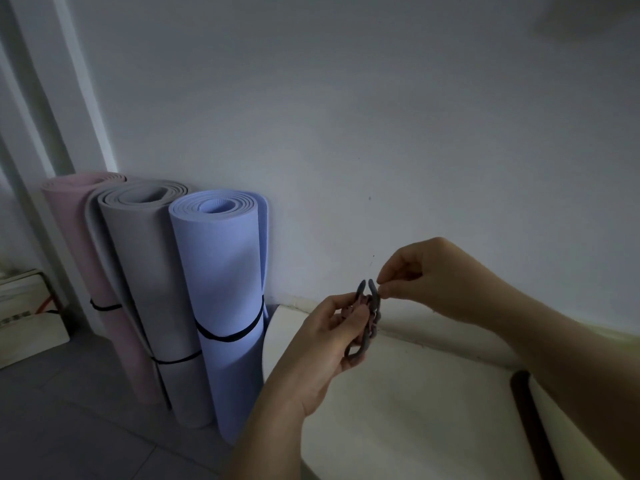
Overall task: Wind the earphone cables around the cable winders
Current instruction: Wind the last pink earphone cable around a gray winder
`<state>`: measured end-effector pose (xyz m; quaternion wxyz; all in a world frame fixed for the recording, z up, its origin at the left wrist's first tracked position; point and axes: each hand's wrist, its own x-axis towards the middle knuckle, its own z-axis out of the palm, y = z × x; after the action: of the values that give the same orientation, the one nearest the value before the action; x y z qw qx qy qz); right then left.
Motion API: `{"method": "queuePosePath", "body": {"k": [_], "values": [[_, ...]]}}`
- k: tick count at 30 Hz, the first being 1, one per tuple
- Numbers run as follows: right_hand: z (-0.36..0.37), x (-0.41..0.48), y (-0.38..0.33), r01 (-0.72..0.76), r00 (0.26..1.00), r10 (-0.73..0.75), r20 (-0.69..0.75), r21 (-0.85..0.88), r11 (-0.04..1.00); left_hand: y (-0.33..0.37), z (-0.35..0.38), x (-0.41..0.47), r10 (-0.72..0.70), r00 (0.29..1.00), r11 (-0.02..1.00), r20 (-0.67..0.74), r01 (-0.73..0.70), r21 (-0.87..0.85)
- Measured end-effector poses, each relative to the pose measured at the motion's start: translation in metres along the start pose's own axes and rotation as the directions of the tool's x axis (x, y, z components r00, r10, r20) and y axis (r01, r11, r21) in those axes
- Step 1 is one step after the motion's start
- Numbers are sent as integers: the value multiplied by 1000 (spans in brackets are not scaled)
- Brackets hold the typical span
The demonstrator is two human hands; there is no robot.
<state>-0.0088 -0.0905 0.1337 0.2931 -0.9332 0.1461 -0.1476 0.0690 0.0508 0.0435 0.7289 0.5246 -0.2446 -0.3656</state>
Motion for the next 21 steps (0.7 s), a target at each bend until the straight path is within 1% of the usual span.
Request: {"method": "queuePosePath", "body": {"k": [3,5,8,10,13,15,18,21], "values": [[13,-8,-7,18,997,-15,-78,40,999,-2,2,2,15,999,1000,-42,-16,-23],[24,-15,-12,107,987,-109,-116,-23,994,-3,2,3,6,998,998,-64,-10,-67],[36,-23,-16,239,952,-253,-172,-96,966,-2,2,4,-44,995,973,-92,22,-231],[42,-27,-16,312,921,-339,-193,-155,937,1,0,4,-68,994,930,-84,33,-367],[54,-33,-7,418,864,-488,-127,-360,834,3,-3,5,-75,993,868,-92,19,-496],[63,-34,2,442,850,-523,-64,-453,774,2,-4,6,-80,991,846,-109,9,-533],[69,-36,6,445,848,-528,-34,-495,747,1,-6,6,-97,987,818,-129,5,-576],[72,-36,5,455,848,-530,-19,-486,746,5,-7,3,-109,989,791,-98,26,-611]]}}
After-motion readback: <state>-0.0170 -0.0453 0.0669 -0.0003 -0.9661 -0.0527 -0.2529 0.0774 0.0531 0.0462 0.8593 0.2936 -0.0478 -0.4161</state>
